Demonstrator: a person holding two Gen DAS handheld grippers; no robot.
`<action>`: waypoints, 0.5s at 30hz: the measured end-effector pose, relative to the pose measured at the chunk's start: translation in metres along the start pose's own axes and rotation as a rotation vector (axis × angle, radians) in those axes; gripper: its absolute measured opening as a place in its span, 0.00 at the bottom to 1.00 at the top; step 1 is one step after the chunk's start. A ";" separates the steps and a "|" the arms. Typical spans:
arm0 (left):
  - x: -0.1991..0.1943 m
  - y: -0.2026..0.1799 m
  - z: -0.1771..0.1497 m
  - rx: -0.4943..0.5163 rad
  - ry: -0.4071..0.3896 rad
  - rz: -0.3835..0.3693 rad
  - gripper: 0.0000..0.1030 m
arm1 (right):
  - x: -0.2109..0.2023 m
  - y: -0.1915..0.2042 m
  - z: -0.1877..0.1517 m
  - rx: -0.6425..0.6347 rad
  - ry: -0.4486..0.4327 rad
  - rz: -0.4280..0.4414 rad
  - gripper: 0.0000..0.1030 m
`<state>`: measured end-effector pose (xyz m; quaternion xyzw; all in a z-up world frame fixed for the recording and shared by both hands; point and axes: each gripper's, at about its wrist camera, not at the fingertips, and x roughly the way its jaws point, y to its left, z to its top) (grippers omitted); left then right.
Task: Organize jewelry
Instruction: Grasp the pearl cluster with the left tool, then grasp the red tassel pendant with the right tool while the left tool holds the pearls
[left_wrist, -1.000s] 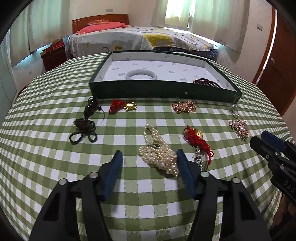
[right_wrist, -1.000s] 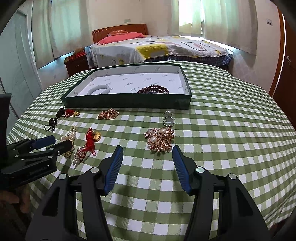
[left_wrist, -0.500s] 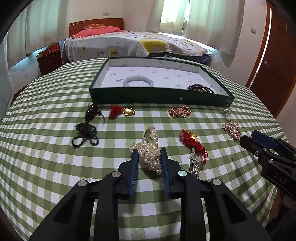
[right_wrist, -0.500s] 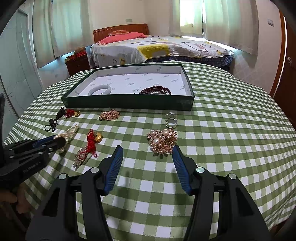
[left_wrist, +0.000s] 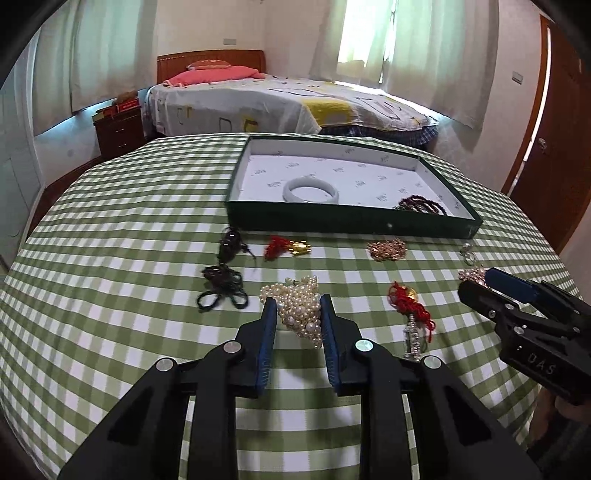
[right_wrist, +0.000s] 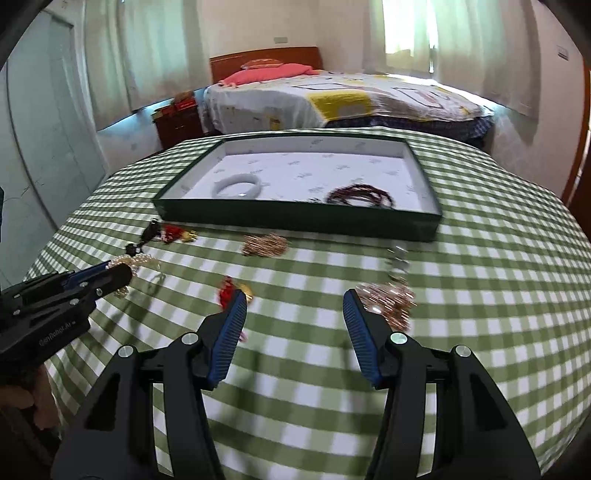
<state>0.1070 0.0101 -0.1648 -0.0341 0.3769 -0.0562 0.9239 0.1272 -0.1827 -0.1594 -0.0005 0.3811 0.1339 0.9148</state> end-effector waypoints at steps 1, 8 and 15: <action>0.000 0.002 0.000 -0.002 -0.001 0.003 0.24 | 0.003 0.003 0.002 -0.004 0.004 0.010 0.51; 0.002 0.009 -0.003 -0.011 0.011 0.010 0.24 | 0.035 0.025 0.010 -0.037 0.073 0.064 0.41; 0.005 0.008 -0.004 -0.009 0.014 0.006 0.24 | 0.049 0.030 0.009 -0.054 0.134 0.072 0.26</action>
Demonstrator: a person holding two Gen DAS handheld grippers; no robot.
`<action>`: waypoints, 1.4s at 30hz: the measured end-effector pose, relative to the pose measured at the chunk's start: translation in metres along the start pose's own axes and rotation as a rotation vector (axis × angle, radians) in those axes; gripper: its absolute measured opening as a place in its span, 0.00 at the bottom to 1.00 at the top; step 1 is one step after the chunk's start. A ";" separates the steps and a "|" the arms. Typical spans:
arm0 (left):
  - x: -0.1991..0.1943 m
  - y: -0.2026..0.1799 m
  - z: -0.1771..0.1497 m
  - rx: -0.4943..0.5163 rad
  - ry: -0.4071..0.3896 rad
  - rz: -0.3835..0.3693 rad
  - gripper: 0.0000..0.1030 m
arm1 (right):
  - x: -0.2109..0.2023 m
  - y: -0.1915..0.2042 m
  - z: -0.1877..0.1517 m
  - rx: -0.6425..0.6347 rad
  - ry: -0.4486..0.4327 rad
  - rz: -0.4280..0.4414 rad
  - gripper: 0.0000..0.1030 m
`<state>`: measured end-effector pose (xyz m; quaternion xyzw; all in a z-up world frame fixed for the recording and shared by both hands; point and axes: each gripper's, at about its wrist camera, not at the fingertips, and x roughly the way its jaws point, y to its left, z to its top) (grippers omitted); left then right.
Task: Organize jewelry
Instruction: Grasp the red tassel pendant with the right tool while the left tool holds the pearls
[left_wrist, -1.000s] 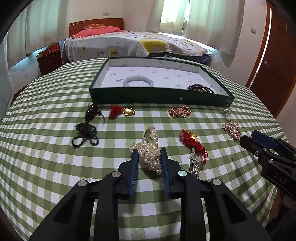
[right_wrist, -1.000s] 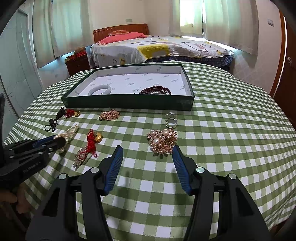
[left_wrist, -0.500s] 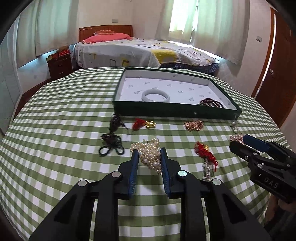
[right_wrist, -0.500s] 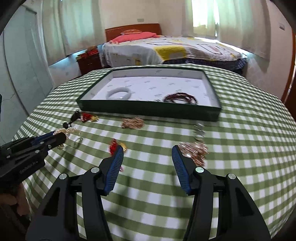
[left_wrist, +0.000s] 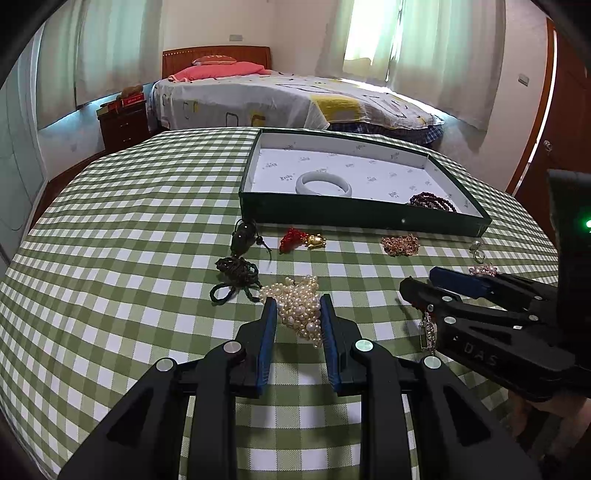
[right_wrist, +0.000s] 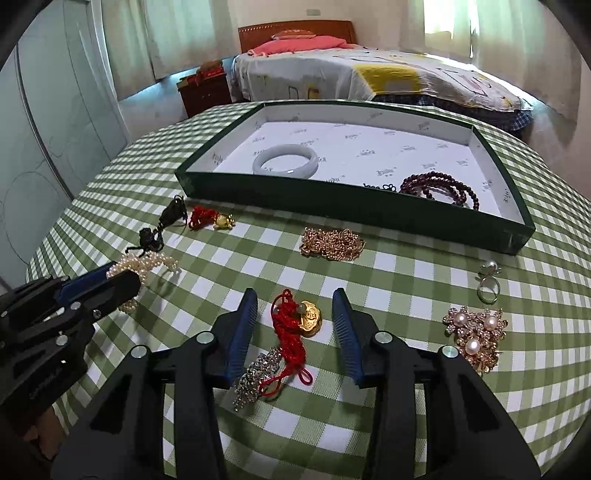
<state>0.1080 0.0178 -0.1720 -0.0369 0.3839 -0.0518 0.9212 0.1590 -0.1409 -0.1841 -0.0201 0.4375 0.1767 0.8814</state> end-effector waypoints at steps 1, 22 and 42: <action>0.000 0.000 0.000 0.001 0.000 0.000 0.24 | -0.001 -0.002 -0.001 0.002 -0.003 0.000 0.25; -0.005 -0.016 0.004 0.035 -0.027 -0.018 0.24 | -0.029 -0.031 -0.013 0.064 -0.053 -0.031 0.19; -0.002 -0.018 0.002 0.036 -0.018 -0.024 0.24 | -0.025 -0.026 -0.031 0.021 -0.023 -0.068 0.24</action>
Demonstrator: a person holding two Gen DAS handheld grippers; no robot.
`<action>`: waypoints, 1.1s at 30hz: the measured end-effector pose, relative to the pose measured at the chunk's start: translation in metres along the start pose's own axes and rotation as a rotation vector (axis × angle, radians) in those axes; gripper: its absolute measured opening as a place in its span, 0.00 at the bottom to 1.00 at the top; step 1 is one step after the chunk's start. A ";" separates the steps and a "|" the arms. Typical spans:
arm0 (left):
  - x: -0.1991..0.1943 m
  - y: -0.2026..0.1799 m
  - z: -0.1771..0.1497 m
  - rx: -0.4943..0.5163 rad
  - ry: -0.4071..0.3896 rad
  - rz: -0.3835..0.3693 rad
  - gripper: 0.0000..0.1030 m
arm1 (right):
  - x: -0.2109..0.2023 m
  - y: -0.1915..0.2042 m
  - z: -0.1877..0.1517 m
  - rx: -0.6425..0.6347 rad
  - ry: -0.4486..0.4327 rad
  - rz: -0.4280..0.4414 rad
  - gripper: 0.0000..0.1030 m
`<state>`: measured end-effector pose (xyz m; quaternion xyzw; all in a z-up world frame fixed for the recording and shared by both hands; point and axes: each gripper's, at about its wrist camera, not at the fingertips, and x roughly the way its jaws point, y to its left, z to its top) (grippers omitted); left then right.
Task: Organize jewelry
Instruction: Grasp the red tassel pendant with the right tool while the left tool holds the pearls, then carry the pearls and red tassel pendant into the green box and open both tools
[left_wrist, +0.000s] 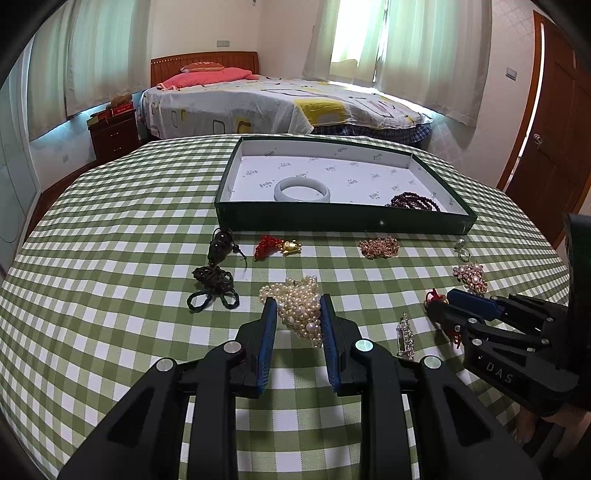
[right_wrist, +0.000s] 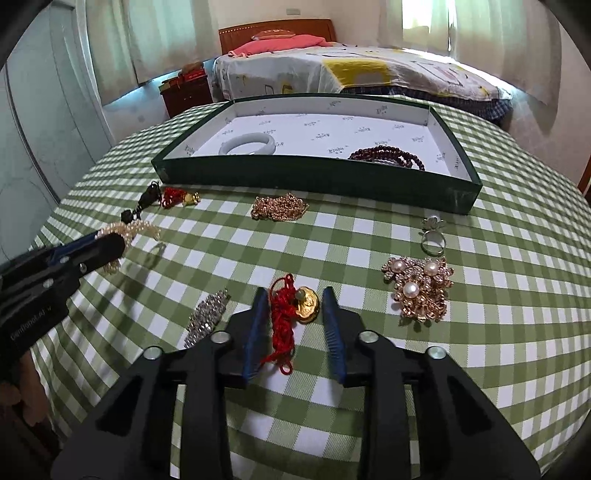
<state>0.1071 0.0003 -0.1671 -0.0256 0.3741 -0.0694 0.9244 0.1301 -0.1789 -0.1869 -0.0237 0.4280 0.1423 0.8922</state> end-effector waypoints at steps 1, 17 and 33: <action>0.000 0.000 0.000 0.000 0.000 0.000 0.24 | -0.001 -0.001 -0.001 0.000 -0.003 -0.001 0.23; -0.013 -0.004 0.012 -0.003 -0.044 -0.011 0.24 | -0.032 -0.013 0.008 0.041 -0.087 -0.009 0.21; 0.008 -0.037 0.105 0.042 -0.189 -0.094 0.24 | -0.051 -0.048 0.109 0.059 -0.299 -0.040 0.21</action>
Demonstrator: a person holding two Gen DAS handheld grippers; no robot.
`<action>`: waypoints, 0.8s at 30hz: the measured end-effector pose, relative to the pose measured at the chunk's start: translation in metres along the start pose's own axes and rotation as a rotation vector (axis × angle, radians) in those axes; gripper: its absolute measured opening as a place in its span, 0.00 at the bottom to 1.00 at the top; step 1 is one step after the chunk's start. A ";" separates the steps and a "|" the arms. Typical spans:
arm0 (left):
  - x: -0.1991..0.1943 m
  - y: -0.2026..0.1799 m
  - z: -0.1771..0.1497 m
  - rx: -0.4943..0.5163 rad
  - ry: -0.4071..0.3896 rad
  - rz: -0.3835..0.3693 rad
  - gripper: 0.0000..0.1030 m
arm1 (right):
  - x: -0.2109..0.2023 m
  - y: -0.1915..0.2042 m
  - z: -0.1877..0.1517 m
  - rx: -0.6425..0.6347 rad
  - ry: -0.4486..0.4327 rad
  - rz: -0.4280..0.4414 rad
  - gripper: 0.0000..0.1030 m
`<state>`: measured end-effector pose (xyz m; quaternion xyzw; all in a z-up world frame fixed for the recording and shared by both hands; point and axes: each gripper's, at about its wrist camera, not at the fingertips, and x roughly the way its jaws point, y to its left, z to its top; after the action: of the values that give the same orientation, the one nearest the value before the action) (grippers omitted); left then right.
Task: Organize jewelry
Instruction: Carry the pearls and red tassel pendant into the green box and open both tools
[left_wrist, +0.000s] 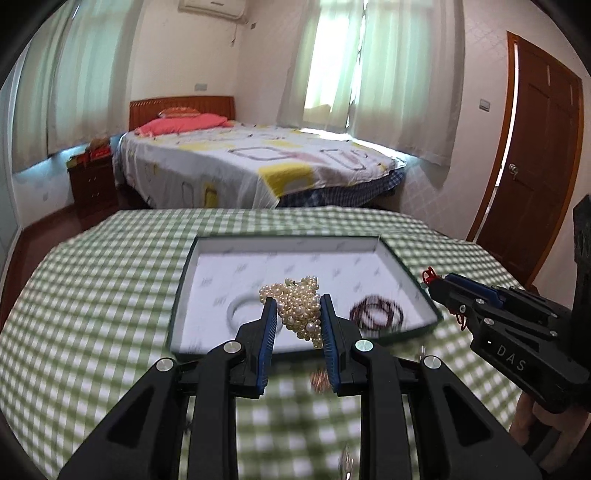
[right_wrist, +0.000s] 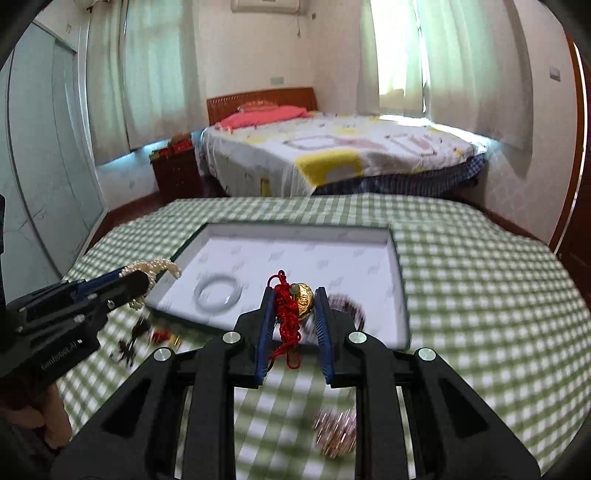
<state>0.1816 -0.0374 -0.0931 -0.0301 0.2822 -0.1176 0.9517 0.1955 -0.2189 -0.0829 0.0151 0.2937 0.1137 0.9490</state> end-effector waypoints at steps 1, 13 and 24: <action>0.009 -0.002 0.006 0.000 -0.003 -0.004 0.24 | 0.004 -0.003 0.004 0.004 -0.004 0.000 0.21; 0.121 -0.011 0.018 -0.023 0.145 0.003 0.24 | 0.103 -0.043 0.016 0.009 0.081 -0.042 0.21; 0.180 0.004 0.005 -0.087 0.328 0.015 0.24 | 0.159 -0.063 0.003 0.042 0.248 -0.054 0.22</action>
<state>0.3318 -0.0771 -0.1845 -0.0495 0.4387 -0.1013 0.8916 0.3377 -0.2446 -0.1749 0.0129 0.4114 0.0827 0.9076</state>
